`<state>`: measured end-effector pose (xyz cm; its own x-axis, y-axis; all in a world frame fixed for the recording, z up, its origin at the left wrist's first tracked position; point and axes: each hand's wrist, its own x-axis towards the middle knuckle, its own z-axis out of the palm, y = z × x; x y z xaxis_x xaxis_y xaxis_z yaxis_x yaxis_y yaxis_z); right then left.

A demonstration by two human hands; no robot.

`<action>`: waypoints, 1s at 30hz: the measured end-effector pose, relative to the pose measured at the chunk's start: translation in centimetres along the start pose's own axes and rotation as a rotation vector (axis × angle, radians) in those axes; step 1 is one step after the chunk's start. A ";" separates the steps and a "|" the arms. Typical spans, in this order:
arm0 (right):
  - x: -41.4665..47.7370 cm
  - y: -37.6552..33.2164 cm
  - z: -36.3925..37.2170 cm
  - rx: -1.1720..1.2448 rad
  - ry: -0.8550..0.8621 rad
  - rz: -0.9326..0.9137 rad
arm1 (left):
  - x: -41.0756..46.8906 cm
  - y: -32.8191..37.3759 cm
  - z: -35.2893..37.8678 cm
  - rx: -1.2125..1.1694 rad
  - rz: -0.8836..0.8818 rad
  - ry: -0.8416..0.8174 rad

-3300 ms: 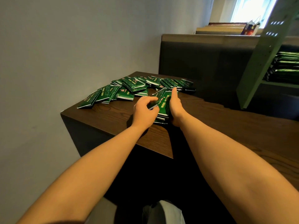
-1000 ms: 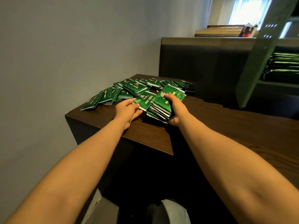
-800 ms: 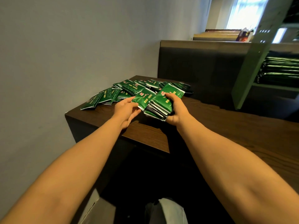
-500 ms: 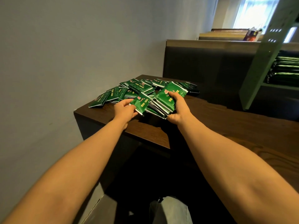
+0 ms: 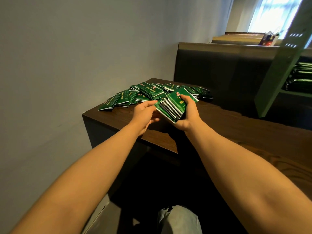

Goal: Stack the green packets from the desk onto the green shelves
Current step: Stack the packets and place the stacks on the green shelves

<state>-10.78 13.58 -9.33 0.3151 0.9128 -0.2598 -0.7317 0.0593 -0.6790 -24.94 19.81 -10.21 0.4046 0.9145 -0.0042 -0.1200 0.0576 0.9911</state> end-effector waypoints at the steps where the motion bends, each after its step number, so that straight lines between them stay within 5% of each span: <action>1: 0.0 0.1 0.0 -0.018 0.018 0.000 | 0.0 -0.1 -0.1 0.137 0.060 0.014; 8: 2.5 1.6 0.5 -0.327 0.175 -0.047 | 2.2 -1.3 -4.0 0.649 0.330 0.252; 11: 3.6 2.4 1.4 -0.426 0.190 -0.101 | 4.1 -1.8 -6.7 0.935 0.294 0.459; 15: 4.5 3.3 2.4 -0.601 0.164 -0.190 | 6.5 -2.5 -9.8 1.189 0.189 0.512; 24: 5.3 3.2 2.0 -0.708 0.155 -0.172 | 8.1 -3.1 -10.5 1.350 -0.084 0.431; 30: 5.6 3.5 1.9 -0.725 0.163 -0.188 | 7.7 -3.7 -10.6 1.261 0.120 0.515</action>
<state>-12.73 19.63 -11.89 0.5214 0.8390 -0.1553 -0.0954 -0.1235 -0.9877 -31.00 30.90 -15.28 0.0365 0.9482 0.3157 0.8824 -0.1789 0.4351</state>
